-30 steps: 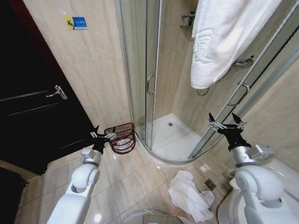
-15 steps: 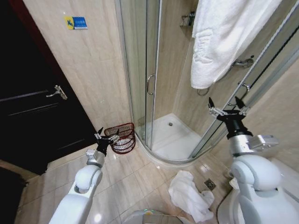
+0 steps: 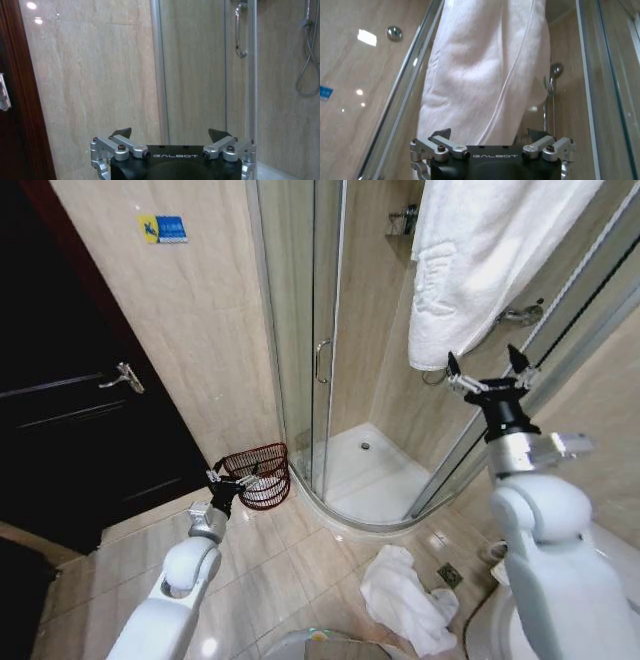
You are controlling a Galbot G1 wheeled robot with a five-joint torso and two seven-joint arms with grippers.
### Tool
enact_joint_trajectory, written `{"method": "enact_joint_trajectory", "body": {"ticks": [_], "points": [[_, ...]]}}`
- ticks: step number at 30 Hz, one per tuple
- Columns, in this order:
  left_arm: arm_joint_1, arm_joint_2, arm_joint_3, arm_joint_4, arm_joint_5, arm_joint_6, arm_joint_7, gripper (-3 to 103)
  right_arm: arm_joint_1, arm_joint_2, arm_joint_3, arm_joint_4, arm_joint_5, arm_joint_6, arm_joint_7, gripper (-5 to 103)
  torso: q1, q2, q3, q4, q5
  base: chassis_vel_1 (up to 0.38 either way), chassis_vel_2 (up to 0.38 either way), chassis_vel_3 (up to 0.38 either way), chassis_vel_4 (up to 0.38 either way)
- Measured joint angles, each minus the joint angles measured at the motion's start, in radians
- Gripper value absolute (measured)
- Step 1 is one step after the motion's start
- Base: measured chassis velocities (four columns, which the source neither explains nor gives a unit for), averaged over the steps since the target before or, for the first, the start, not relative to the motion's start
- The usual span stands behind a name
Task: Discard the used towel into the hamper.
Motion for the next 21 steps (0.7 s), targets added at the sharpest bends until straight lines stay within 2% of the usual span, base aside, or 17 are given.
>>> {"method": "enact_joint_trajectory", "body": {"ticks": [2,3,7,8,12,17,21], "points": [[0.005,0.000,-0.008,0.004,0.000,0.000,0.000,100,0.061,-0.044,-0.005,-0.015,0.033,0.003,0.003,100,0.000,0.000,0.000,0.0000,-0.0001,0.000,0.000,0.000,0.000],[0.005,0.000,-0.008,0.004,0.000,0.000,0.000,100,0.061,-0.044,-0.005,-0.015,0.033,0.003,0.003,100,0.000,0.000,0.000,0.0000,-0.0001,0.000,0.000,0.000,0.000],[0.000,-0.012,0.005,0.018,0.006,-0.001,0.000,100,0.170,-0.127,-0.024,-0.031,0.105,-0.028,0.013,100,0.000,0.000,0.000,0.0000,-0.0006,0.000,0.000,0.000,0.000],[0.000,-0.012,0.005,0.018,0.006,-0.001,0.000,100,0.170,-0.127,-0.024,-0.031,0.105,-0.028,0.013,100,0.000,0.000,0.000,0.0000,-0.0006,0.000,0.000,0.000,0.000],[-0.012,-0.021,0.028,0.023,0.008,0.005,-0.003,100,0.290,-0.211,-0.061,-0.089,0.165,-0.021,0.019,100,0.000,0.000,0.000,-0.0001,-0.0004,0.000,0.000,0.000,0.000],[-0.010,-0.021,0.023,0.023,0.008,0.007,-0.004,100,0.382,-0.255,-0.099,-0.133,0.203,-0.012,0.018,100,0.000,0.000,0.000,-0.0002,-0.0001,0.000,0.000,0.000,0.000],[0.001,-0.019,0.003,0.025,0.007,0.004,-0.005,100,0.538,-0.277,-0.174,-0.181,0.227,-0.006,0.018,100,0.000,0.000,0.000,0.0000,-0.0004,0.000,0.000,0.000,0.000]]}}
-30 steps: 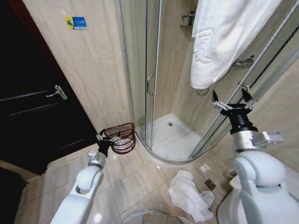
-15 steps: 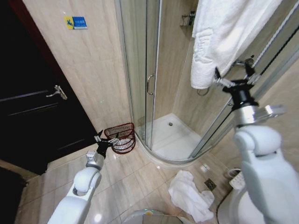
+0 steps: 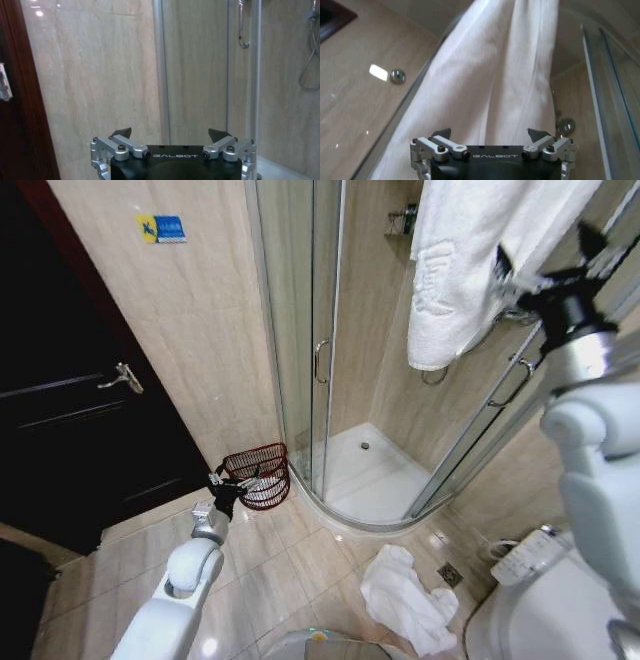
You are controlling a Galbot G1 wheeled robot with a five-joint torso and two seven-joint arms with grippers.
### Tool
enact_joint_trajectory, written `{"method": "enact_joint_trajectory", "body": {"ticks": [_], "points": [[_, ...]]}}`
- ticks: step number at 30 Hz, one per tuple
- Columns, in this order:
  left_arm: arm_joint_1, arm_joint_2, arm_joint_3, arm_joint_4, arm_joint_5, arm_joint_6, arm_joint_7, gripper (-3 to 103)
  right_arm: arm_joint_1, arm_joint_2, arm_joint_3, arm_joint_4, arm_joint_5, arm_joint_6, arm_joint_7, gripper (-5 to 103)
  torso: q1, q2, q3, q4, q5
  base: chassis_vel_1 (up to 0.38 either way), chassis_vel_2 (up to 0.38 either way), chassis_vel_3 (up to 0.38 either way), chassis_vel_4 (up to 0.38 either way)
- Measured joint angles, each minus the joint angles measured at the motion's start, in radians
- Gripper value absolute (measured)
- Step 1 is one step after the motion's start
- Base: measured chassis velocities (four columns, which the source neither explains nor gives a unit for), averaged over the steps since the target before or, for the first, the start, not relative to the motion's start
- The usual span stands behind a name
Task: Discard the used towel into the hamper.
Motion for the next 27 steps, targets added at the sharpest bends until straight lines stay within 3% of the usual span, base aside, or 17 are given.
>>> {"method": "enact_joint_trajectory", "body": {"ticks": [9,15,21,27], "points": [[0.011,-0.011,-0.029,-0.006,-0.002,-0.009,0.000,100,0.265,-0.006,-0.191,-0.057,0.034,-0.050,0.027,100,0.000,0.000,0.000,0.0000,0.0000,0.000,0.000,0.000,0.000],[0.020,-0.017,-0.045,-0.008,-0.002,-0.022,0.002,100,0.373,-0.024,-0.227,-0.096,0.044,-0.108,0.049,100,0.000,0.000,0.000,-0.0001,0.0001,0.000,0.000,0.000,0.000],[0.016,-0.023,-0.045,-0.007,-0.002,-0.025,0.004,100,0.586,-0.041,-0.313,-0.187,0.107,-0.127,0.051,100,0.000,0.000,0.000,-0.0003,0.0002,0.000,0.000,0.000,0.000],[0.009,-0.028,-0.032,-0.004,0.000,-0.025,0.005,100,0.774,0.010,-0.443,-0.276,0.202,-0.152,0.090,100,0.000,0.000,0.000,-0.0001,0.0002,0.000,0.000,0.000,0.000]]}}
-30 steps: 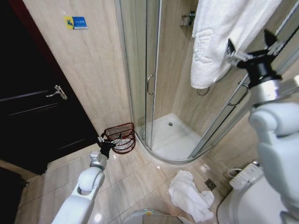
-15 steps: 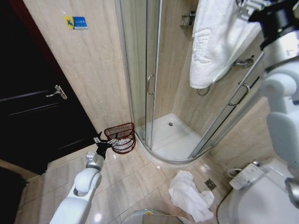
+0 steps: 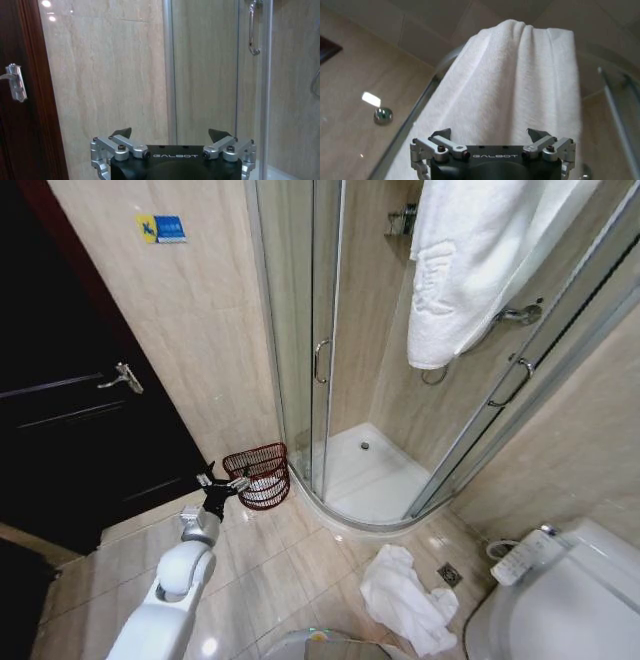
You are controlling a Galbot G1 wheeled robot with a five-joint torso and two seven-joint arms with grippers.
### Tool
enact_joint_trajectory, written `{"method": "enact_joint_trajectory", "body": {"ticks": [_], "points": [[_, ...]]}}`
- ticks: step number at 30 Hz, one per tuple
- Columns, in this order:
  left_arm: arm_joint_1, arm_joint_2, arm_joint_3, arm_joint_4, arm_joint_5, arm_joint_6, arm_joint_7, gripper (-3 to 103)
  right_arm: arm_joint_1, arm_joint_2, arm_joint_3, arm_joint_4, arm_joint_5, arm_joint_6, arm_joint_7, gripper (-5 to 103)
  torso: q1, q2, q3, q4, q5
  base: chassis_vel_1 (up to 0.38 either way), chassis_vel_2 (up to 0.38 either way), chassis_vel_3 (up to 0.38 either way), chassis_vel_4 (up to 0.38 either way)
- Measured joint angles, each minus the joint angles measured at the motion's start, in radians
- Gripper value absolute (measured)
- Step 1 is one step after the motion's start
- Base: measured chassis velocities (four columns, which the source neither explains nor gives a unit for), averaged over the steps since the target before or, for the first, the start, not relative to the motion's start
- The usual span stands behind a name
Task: Discard the used towel into the hamper.
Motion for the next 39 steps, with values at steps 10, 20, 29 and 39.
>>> {"method": "enact_joint_trajectory", "body": {"ticks": [10,20,29,39], "points": [[0.006,-0.003,-0.024,0.006,-0.003,-0.018,0.003,100,0.198,0.134,-0.105,-0.147,0.007,-0.092,0.117,100,0.000,0.000,0.000,0.0001,-0.0004,0.000,0.000,0.000,0.000],[0.016,-0.011,-0.049,0.019,-0.006,-0.043,0.008,100,0.313,0.236,-0.161,-0.243,-0.002,-0.147,0.220,100,0.000,0.000,0.000,0.0000,-0.0007,0.000,0.000,0.000,0.000],[0.024,-0.015,-0.066,0.023,-0.016,-0.065,0.012,100,0.315,0.244,-0.171,-0.238,0.009,-0.151,0.255,71,0.000,0.000,0.000,-0.0001,-0.0002,0.000,0.000,0.000,0.000],[0.027,-0.027,-0.061,0.029,-0.012,-0.077,0.013,100,0.296,0.214,-0.163,-0.223,0.008,-0.148,0.254,33,0.000,0.000,0.000,-0.0001,-0.0001,0.000,0.000,0.000,0.000]]}}
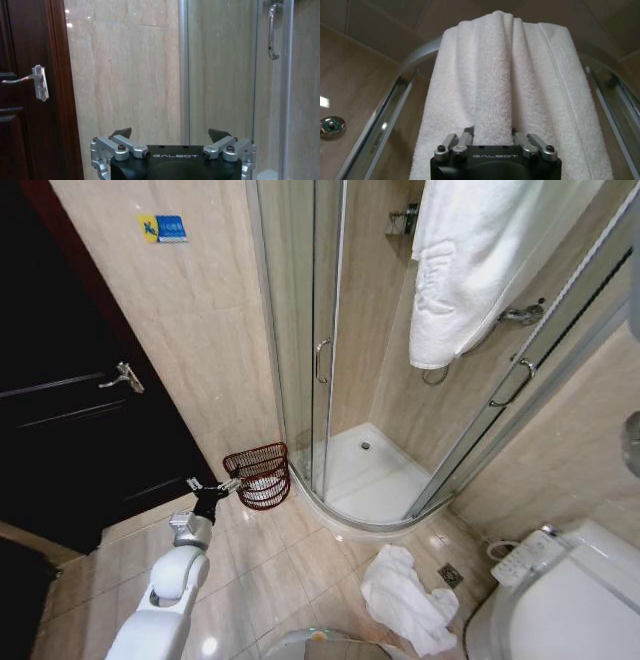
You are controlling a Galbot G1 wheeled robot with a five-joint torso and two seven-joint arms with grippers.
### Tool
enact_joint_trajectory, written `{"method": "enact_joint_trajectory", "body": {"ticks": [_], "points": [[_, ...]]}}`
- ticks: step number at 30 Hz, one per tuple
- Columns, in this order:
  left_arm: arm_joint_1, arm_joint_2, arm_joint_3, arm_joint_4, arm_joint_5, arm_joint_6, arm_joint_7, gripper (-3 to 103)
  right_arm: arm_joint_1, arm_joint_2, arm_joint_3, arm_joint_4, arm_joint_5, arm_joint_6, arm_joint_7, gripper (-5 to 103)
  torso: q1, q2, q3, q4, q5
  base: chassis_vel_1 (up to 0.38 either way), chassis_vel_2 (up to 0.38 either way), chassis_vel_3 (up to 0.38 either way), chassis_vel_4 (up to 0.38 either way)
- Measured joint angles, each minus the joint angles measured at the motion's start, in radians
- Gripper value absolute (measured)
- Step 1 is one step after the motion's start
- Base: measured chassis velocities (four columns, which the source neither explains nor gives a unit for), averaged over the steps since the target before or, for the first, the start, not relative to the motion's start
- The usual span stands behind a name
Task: Discard the used towel into the hamper.
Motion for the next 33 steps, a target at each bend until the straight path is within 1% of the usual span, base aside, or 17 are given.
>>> {"method": "enact_joint_trajectory", "body": {"ticks": [2,6,8,9,16,19,20,24,25,27,28,30,31,33], "points": [[0.000,0.000,0.001,0.000,0.000,0.000,0.000,100,0.000,-0.001,0.000,0.000,0.000,0.000,-0.001,33,0.000,0.000,0.000,0.0000,0.0000,0.000,0.000,0.000,0.000],[-0.003,0.000,0.008,0.005,0.004,0.000,0.001,100,0.000,-0.011,0.000,0.016,-0.001,0.002,-0.008,12,0.000,0.000,0.000,0.0002,-0.0003,0.000,0.000,0.000,0.000],[-0.003,0.000,0.009,0.005,0.004,0.000,0.001,100,-0.003,-0.016,0.000,0.023,0.000,0.002,-0.009,12,0.000,0.000,0.000,0.0001,-0.0002,0.000,0.000,0.000,0.000],[-0.005,-0.001,0.011,0.007,0.005,-0.001,0.001,100,-0.009,-0.025,0.000,0.035,0.001,0.002,-0.010,6,0.000,0.000,0.000,0.0001,-0.0002,0.000,0.000,0.000,0.000],[-0.011,-0.005,0.021,0.010,0.009,-0.002,0.002,100,-0.040,-0.066,0.002,0.095,0.023,0.001,-0.010,5,0.000,0.000,0.000,0.0001,-0.0003,0.000,0.000,0.000,0.000],[-0.016,-0.008,0.023,0.010,0.009,-0.002,0.002,100,-0.068,-0.112,0.005,0.149,0.060,-0.004,-0.009,5,0.000,0.000,0.000,0.0001,-0.0006,0.000,0.000,0.000,0.000],[-0.017,-0.009,0.023,0.011,0.009,-0.002,0.002,100,-0.089,-0.141,0.008,0.175,0.080,-0.005,-0.009,5,0.000,0.000,0.000,0.0001,-0.0003,0.000,0.000,0.000,0.000],[-0.017,-0.009,0.023,0.013,0.009,-0.004,0.002,100,-0.112,-0.169,0.015,0.202,0.098,-0.006,-0.009,5,0.000,0.000,0.000,0.0001,-0.0002,0.000,0.000,0.000,0.000],[-0.018,-0.009,0.024,0.016,0.010,-0.006,0.002,100,-0.140,-0.197,0.026,0.231,0.112,-0.006,-0.010,5,0.000,0.000,0.000,0.0001,-0.0002,0.000,0.000,0.000,0.000],[-0.018,-0.010,0.026,0.019,0.013,-0.010,0.002,100,-0.178,-0.229,0.043,0.267,0.126,-0.006,-0.010,5,0.000,0.000,0.000,0.0000,-0.0003,0.000,0.000,0.000,0.000],[-0.018,-0.010,0.026,0.019,0.013,-0.010,0.002,100,-0.178,-0.229,0.043,0.267,0.126,-0.006,-0.010,5,0.000,0.000,0.000,0.0000,-0.0003,0.000,0.000,0.000,0.000],[-0.017,-0.011,0.032,0.020,0.017,-0.012,0.002,100,-0.236,-0.261,0.068,0.308,0.138,-0.007,-0.012,5,0.000,0.000,0.000,0.0000,-0.0003,0.000,0.000,0.000,0.000],[-0.017,-0.011,0.032,0.020,0.017,-0.012,0.002,100,-0.236,-0.261,0.068,0.308,0.138,-0.007,-0.012,5,0.000,0.000,0.000,0.0000,-0.0003,0.000,0.000,0.000,0.000],[-0.018,-0.011,0.037,0.020,0.021,-0.012,0.001,100,-0.297,-0.286,0.096,0.346,0.152,-0.006,-0.013,5,0.000,0.000,0.000,0.0002,-0.0001,0.000,0.000,0.000,0.000]]}}
